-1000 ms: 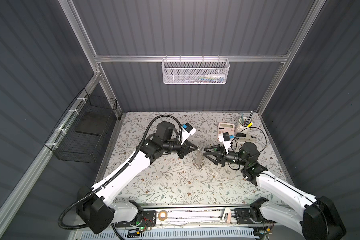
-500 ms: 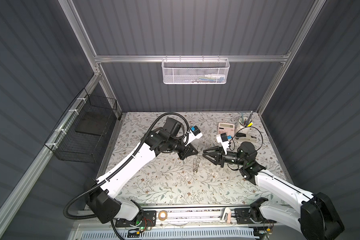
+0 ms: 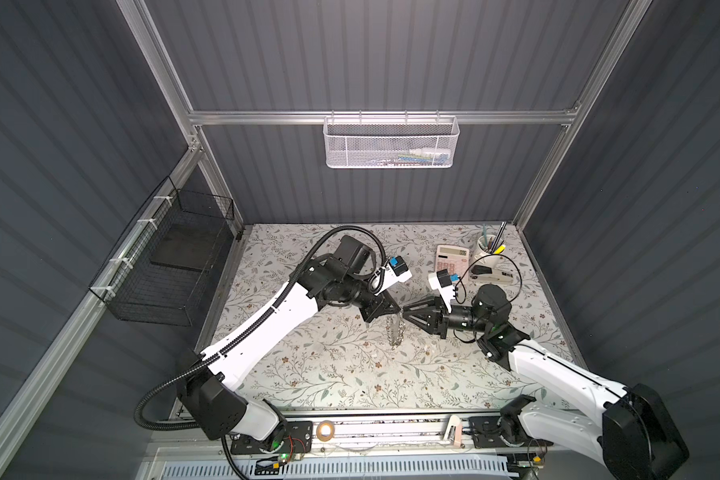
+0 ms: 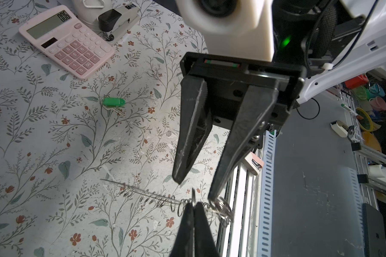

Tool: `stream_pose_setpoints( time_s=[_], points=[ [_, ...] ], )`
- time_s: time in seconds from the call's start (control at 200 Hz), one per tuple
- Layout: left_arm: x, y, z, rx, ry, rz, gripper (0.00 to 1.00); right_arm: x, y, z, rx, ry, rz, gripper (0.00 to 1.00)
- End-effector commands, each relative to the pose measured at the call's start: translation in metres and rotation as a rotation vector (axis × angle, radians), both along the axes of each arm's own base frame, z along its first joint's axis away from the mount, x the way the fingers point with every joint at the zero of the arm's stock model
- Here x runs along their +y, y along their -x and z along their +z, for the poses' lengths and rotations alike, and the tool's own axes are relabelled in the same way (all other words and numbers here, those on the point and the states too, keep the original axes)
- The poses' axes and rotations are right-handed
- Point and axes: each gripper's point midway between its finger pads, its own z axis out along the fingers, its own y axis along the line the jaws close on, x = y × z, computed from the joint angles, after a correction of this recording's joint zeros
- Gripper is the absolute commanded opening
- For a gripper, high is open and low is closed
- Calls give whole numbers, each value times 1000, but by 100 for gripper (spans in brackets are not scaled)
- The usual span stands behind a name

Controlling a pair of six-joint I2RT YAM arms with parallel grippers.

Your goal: Put the keys on the keyring

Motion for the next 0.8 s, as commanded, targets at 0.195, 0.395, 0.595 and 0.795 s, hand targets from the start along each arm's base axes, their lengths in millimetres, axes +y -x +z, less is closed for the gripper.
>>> stream_pose_setpoints(
  time_s=[0.195,0.395,0.595,0.795],
  points=[
    [-7,8,10,-7,28,-53,0,5,5,10,-36,-9,39,22],
    [-8,10,6,4,20,-60,0,5,5,10,-36,-9,37,18],
    [-10,12,5,5,19,-66,0,6,7,12,-38,-10,47,7],
    [-11,12,1,13,15,-68,0,7,6,10,-37,-8,42,0]
  ],
)
